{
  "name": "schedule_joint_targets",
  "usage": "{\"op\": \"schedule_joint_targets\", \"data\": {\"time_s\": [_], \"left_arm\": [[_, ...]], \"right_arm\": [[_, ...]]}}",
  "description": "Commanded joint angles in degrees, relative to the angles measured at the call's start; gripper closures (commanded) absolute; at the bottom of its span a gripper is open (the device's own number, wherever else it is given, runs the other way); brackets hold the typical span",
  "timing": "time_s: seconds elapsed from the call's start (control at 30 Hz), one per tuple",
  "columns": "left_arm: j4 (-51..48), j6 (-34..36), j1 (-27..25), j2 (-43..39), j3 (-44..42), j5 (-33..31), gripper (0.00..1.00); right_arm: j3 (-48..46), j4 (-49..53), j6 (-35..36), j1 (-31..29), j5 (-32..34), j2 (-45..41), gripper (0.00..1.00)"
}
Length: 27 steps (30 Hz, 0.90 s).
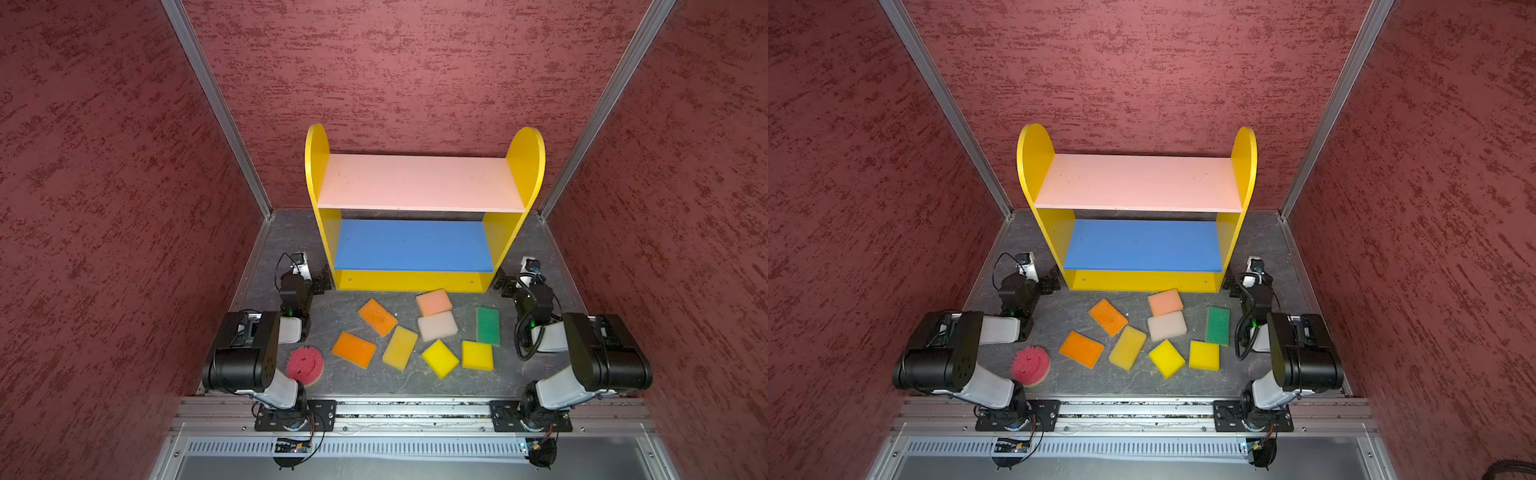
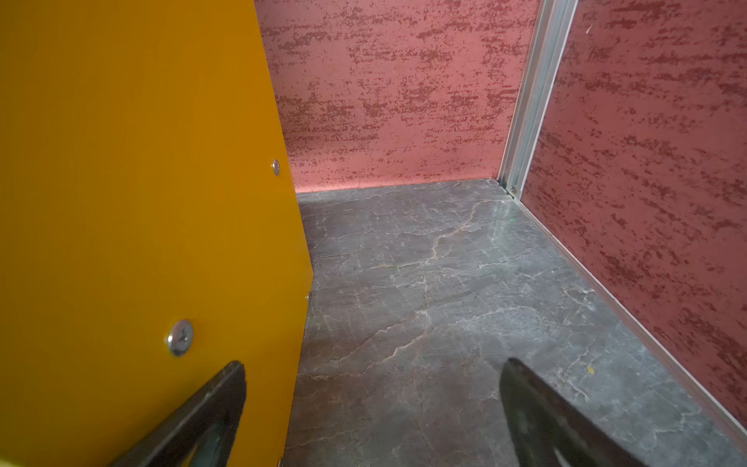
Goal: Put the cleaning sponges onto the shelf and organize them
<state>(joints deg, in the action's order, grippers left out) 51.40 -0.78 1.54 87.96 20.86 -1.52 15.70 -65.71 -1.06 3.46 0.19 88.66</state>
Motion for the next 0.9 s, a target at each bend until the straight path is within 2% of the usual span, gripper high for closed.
{"op": "schedule_joint_targets", "data": {"time_s": [0.0, 0.2, 0.33, 0.87], "left_arm": [[0.3, 0.0, 0.0, -0.1, 0.6, 0.1, 0.01], [0.3, 0.0, 0.1, -0.1, 0.5, 0.4, 0.01], [0.3, 0.0, 0.2, -0.1, 0.5, 0.4, 0.01], [0.3, -0.1, 0.2, -0.1, 0.5, 0.4, 0.01]], "right_arm": [[0.4, -0.5, -0.2, 0.1, -0.3, 0.0, 0.01], [0.4, -0.4, -0.1, 0.1, -0.3, -0.1, 0.01], [0.7, 0.0, -0.9, 0.1, 2.0, 0.1, 0.01], [0.9, 0.2, -1.0, 0.1, 2.0, 0.2, 0.01]]}}
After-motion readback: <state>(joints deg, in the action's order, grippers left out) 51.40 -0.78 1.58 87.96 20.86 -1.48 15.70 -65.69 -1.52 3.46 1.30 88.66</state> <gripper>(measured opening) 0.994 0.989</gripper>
